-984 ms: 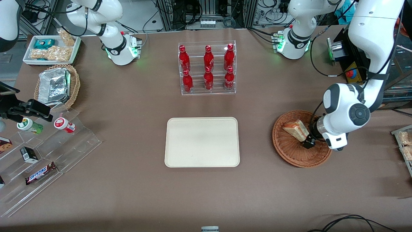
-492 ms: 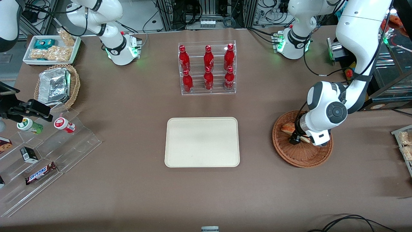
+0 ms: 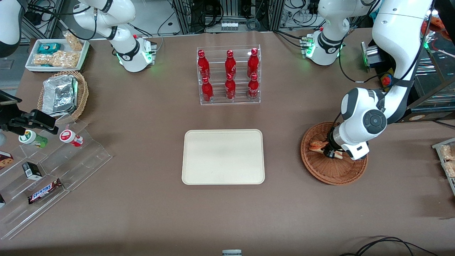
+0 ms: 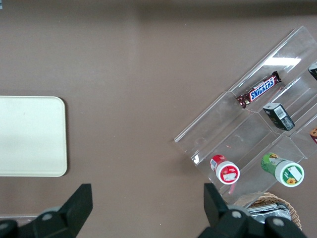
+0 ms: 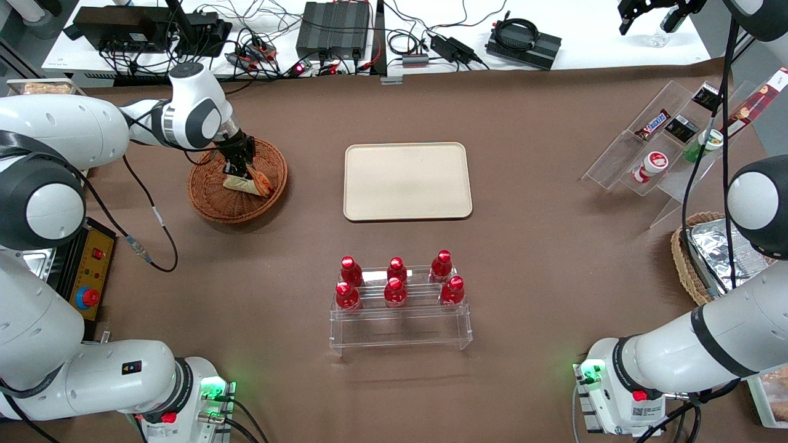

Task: Place sandwich from basket to tray
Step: 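Close the left gripper on the sandwich and lift it, then carry the sandwich with the left gripper over the cream tray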

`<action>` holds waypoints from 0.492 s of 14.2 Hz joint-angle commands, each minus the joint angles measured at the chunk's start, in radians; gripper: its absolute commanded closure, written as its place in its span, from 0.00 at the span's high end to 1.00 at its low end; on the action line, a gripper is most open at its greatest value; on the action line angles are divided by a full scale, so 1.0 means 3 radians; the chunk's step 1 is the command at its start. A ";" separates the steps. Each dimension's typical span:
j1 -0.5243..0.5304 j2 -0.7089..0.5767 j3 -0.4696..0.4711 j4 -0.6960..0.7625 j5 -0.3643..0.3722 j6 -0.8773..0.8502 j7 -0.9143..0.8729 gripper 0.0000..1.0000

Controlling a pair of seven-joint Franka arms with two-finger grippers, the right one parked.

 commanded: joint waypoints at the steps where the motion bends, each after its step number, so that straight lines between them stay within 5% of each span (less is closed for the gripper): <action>1: -0.0024 -0.0141 -0.0011 0.0019 0.0044 0.0022 -0.0020 0.04; 7: -0.0478 -0.0381 -0.0078 0.0346 0.0125 -0.0514 0.0745 0.07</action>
